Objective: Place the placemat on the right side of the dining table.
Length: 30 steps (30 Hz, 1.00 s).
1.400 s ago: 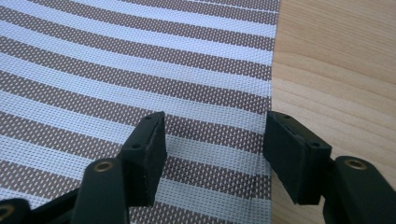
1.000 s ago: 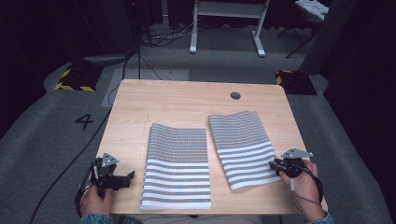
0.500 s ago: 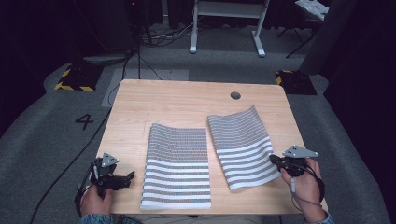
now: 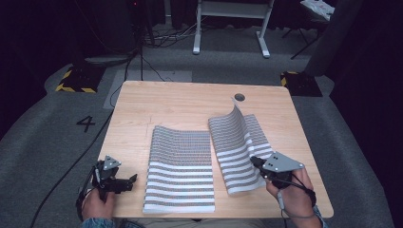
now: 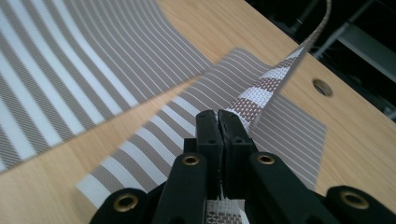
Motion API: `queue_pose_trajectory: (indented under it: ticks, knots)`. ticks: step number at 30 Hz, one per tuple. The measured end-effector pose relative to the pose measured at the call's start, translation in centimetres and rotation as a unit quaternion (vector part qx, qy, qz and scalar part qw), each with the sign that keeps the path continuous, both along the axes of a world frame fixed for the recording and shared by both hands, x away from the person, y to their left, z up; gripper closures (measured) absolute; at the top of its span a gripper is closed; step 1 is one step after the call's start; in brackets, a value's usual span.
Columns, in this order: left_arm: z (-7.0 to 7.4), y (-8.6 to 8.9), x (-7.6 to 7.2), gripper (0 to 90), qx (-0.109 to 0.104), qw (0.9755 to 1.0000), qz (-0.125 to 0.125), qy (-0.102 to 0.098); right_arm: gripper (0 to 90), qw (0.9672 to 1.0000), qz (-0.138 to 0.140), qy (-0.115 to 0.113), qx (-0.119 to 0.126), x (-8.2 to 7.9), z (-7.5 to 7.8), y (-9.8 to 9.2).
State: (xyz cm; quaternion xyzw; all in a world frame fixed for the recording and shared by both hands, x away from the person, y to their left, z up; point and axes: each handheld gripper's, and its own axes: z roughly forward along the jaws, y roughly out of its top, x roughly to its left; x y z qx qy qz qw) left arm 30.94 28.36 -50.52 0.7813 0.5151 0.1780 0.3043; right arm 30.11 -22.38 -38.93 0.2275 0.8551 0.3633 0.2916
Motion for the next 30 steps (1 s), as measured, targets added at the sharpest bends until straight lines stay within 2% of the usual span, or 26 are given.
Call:
queue_pose_trajectory:
  ticks: [1,3,5,7,8,9,11,14,15,16,18,20,21,29,30]
  knots:
    - [0.0,0.0,0.0,0.0,0.000,1.0000,0.000,0.000,88.6,0.9998,0.020,0.001,0.005,-0.4,0.1,1.5]
    - [0.0,0.0,0.0,0.0,0.001,1.0000,0.000,-0.001,88.6,0.9997,0.026,0.004,0.004,-0.5,0.1,1.9]
    - [0.0,0.0,0.0,0.0,0.000,1.0000,0.000,0.000,88.6,0.9985,0.053,0.011,0.006,-0.7,-0.3,3.8]
    - [0.0,0.0,0.0,0.0,0.001,1.0000,0.000,-0.001,88.6,0.9979,0.063,0.013,0.004,-0.8,-0.5,4.4]
    - [0.0,0.0,0.0,0.0,0.000,1.0000,0.000,0.000,88.5,0.9965,0.080,0.024,0.006,-0.9,-0.9,5.5]
    - [0.0,0.0,0.0,0.0,0.000,1.0000,0.000,0.000,88.5,0.9965,0.080,0.024,0.006,-0.9,-0.9,5.5]
    - [0.0,0.0,0.0,0.0,0.000,1.0000,0.000,0.000,88.5,0.9938,0.101,0.045,0.009,-1.1,-1.7,7.0]
    - [0.0,0.0,0.0,0.0,0.001,1.0000,0.000,-0.001,88.4,0.9921,0.111,0.056,0.011,-1.1,-2.3,7.6]
    - [0.0,0.0,0.0,0.0,0.001,1.0000,0.000,-0.001,88.2,0.9901,0.122,0.067,0.017,-1.1,-2.8,8.1]
    - [0.0,0.0,0.0,0.0,0.001,1.0000,0.000,-0.001,88.2,0.9901,0.122,0.067,0.017,-1.1,-2.8,8.1]
    - [0.0,0.0,0.0,0.0,0.001,1.0000,0.000,-0.001,87.8,0.9872,0.132,0.085,0.030,-1.4,-3.5,8.6]
    - [0.0,0.0,0.0,0.0,0.001,1.0000,0.000,0.000,87.6,0.9861,0.138,0.087,0.033,-1.4,-3.7,8.7]
    - [0.0,0.0,0.0,0.0,0.000,1.0000,0.000,0.000,87.2,0.9844,0.140,0.098,0.040,-1.6,-3.9,8.9]
    - [0.0,0.0,0.0,0.0,0.001,1.0000,0.000,0.000,86.5,0.9805,0.153,0.114,0.045,-1.8,-4.4,9.3]
    - [0.0,0.0,0.0,0.0,0.001,1.0000,0.000,0.000,83.8,0.9787,0.157,0.122,0.048,-1.8,-4.7,9.5]
